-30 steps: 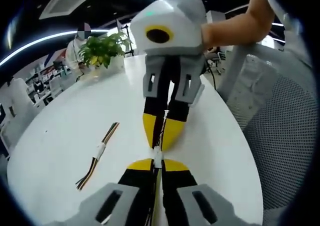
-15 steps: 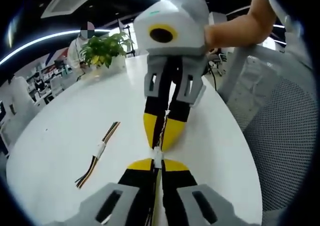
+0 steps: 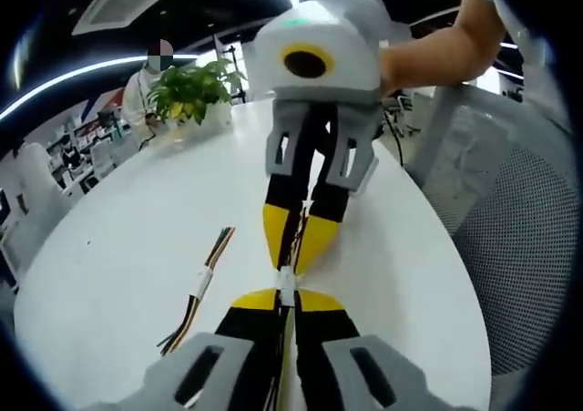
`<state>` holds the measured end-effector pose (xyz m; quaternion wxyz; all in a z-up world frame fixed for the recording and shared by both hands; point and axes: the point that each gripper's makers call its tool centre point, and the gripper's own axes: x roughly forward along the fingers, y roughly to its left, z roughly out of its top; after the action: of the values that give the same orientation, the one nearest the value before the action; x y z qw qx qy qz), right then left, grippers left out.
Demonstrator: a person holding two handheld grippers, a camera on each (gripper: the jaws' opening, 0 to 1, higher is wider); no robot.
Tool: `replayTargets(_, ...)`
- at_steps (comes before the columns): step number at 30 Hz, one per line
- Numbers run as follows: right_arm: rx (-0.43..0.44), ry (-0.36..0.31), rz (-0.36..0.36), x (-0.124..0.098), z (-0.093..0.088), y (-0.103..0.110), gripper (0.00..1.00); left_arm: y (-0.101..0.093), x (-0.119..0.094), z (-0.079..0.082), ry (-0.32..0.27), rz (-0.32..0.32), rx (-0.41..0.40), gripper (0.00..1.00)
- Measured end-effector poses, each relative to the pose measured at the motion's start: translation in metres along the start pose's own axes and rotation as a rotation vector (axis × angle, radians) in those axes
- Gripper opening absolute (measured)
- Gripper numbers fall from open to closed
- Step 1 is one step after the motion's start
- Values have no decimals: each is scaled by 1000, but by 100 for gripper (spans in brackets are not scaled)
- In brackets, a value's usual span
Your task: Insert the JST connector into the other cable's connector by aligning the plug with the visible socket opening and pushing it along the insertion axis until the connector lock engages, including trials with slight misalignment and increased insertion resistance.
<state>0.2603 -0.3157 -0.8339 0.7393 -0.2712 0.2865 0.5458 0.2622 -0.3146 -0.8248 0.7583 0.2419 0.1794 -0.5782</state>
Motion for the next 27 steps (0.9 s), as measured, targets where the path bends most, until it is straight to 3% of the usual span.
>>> replayTargets(14, 19, -24, -20, 13, 4, -35, 4, 36, 9, -5, 5, 31, -17, 0)
replayTargets(27, 46, -10, -6, 26, -4, -41, 4, 41, 19, -19, 32, 17, -46, 0)
